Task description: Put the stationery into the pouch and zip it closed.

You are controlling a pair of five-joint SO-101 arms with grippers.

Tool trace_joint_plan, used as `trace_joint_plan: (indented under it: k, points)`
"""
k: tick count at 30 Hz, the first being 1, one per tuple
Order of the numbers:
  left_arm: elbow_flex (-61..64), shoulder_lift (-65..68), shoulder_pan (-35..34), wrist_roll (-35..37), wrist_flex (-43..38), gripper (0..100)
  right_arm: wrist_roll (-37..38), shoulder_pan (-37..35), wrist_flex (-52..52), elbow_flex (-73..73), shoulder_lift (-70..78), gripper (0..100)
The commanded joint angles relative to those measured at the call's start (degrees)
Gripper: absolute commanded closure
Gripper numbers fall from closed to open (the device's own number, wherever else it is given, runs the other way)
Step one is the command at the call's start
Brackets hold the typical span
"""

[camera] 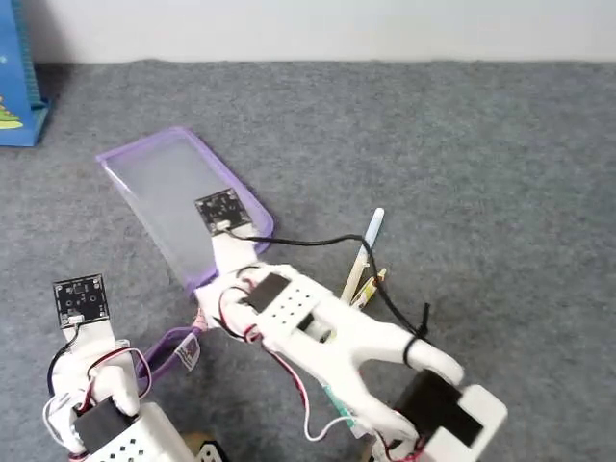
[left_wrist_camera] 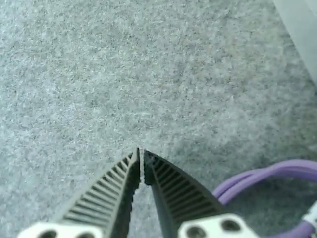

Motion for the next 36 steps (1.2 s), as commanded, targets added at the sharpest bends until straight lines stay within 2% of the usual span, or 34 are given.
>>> trace_joint_plan:
  k: [1,15,17,20,24,29,34,36]
  points:
    - [-2.33,-0.44,-0.09,-0.35,-0.18,99,-1.14,-1.89,-0.66,-6.24,2.59,84.8]
    - [-2.33,-0.44,-0.18,-0.35,-0.18,99,-1.14,-4.09,-0.48,-12.57,16.84,85.3]
    - [-2.33,-0.44,-0.26,-0.35,-0.18,99,-1.05,-3.74,0.31,-12.57,17.27,88.9]
    - [-2.33,-0.44,-0.26,-0.35,-0.18,99,-0.88,-3.21,3.82,-13.27,16.48,99.8]
    - [-2.51,-0.44,-0.09,-0.35,-0.18,99,-0.62,-2.51,10.51,-13.54,12.62,99.1]
    - [-3.91,-0.53,0.35,-0.18,-4.04,99,6.07,-2.15,17.36,-13.19,4.35,99.0]
    - [-5.76,-0.53,9.32,-0.18,-5.80,99,6.95,0.13,20.35,-13.19,-4.44,99.1]
    - [-6.55,-0.53,14.15,-0.09,-5.71,97,10.55,0.66,21.32,-13.19,-7.96,99.1]
